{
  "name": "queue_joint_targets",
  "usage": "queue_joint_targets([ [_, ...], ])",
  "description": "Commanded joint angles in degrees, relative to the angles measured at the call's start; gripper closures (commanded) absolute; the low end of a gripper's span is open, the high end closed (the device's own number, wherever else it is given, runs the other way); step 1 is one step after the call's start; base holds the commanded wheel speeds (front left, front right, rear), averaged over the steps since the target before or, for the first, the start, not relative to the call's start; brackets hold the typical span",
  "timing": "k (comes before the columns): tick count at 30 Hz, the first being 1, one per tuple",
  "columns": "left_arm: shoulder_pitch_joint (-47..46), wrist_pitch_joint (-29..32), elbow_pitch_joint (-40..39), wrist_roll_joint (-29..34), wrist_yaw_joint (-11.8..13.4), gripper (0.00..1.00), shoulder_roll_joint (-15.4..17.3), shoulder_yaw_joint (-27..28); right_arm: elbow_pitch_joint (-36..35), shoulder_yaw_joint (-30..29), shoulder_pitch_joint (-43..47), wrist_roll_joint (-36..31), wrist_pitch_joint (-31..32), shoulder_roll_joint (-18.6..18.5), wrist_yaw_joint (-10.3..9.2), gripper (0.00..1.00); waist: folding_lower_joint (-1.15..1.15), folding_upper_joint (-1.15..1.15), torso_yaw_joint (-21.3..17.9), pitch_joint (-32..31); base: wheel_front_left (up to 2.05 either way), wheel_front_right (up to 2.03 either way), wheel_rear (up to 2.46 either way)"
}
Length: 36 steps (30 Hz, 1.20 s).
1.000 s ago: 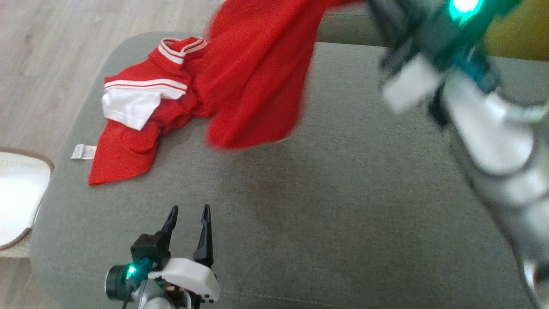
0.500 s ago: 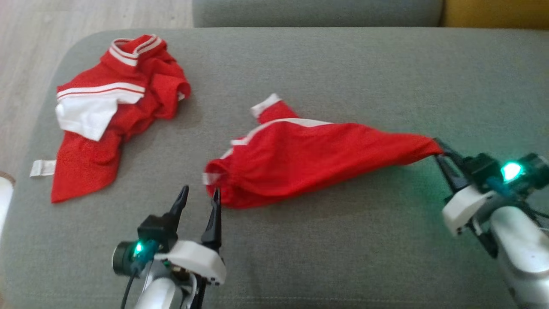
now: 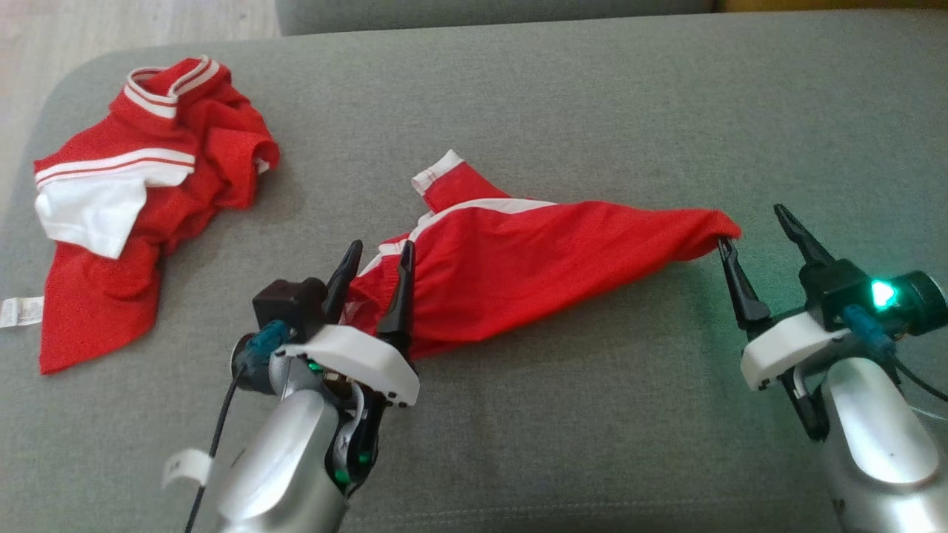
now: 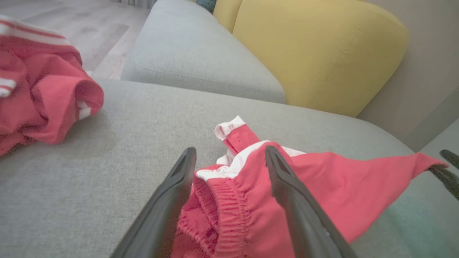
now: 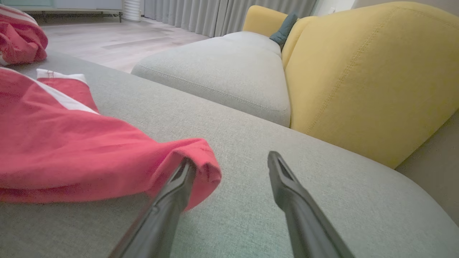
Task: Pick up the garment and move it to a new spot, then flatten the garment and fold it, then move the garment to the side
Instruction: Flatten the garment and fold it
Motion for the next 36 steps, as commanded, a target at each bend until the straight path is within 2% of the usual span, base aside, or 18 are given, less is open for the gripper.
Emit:
queue_joint_targets([
  [1,-3.0,-0.3,0.4,-1.3,0.8,0.0,0.4,0.8,-2.8,-0.2,-0.4,-0.5,-0.4,0.2,0.28,0.0,0.0,0.0,-0.6,0.4,0.0,0.0,0.0],
  [8,-4.9,-0.3,7.3,-8.4,2.3,0.0,0.4,-1.7,-6.4,-4.2,0.0,-1.2,-0.4,1.3,0.28,0.0,0.0,0.0,-1.4,0.9,0.0,0.0,0.0],
  [13,-6.0,-0.3,9.4,-10.8,1.4,0.0,0.4,-2.7,-7.1,-4.9,0.1,-1.1,-0.4,2.1,0.28,0.0,0.0,0.0,-1.7,1.1,0.0,0.0,0.0],
  [14,-6.2,-0.3,9.7,-10.8,1.1,0.3,0.4,-3.2,-7.2,-4.9,0.1,-1.1,-0.4,2.2,0.28,0.0,0.0,0.0,-1.7,1.1,0.0,0.0,0.0],
  [15,-6.3,-0.3,9.9,-11.1,0.9,0.74,0.4,-3.4,-7.2,-4.8,0.1,-0.9,-0.4,2.5,0.28,0.0,0.0,0.0,-1.7,1.0,0.0,0.0,0.0],
  [16,-6.3,-0.3,10.0,-11.2,0.5,1.0,0.4,-3.7,-7.2,-4.7,0.2,-0.8,-0.4,2.6,0.28,0.0,0.0,0.0,-1.7,0.9,0.0,0.0,0.0],
  [21,-5.3,-0.3,9.3,-9.8,0.3,1.0,0.4,-3.7,-6.9,-4.8,1.0,0.1,-0.4,3.3,0.28,0.0,0.0,0.0,-0.8,-0.4,0.0,0.0,0.0],
  [28,2.0,-0.3,4.3,-2.9,0.5,1.0,0.4,-0.2,-5.4,-5.2,3.4,1.8,-0.4,5.4,0.28,0.0,0.0,0.0,2.0,-4.3,0.0,0.0,0.0],
  [34,7.4,-0.3,5.4,1.9,-0.2,1.0,0.4,2.3,-3.9,-4.1,4.6,3.1,-0.4,7.1,0.28,0.0,0.0,0.0,3.2,-5.8,0.0,0.0,0.0],
  [36,8.3,-0.3,6.2,2.9,0.0,0.52,0.4,3.3,-2.9,-3.6,4.7,3.6,-0.4,7.4,0.28,0.0,0.0,0.0,3.3,-5.9,0.0,0.0,0.0],
])
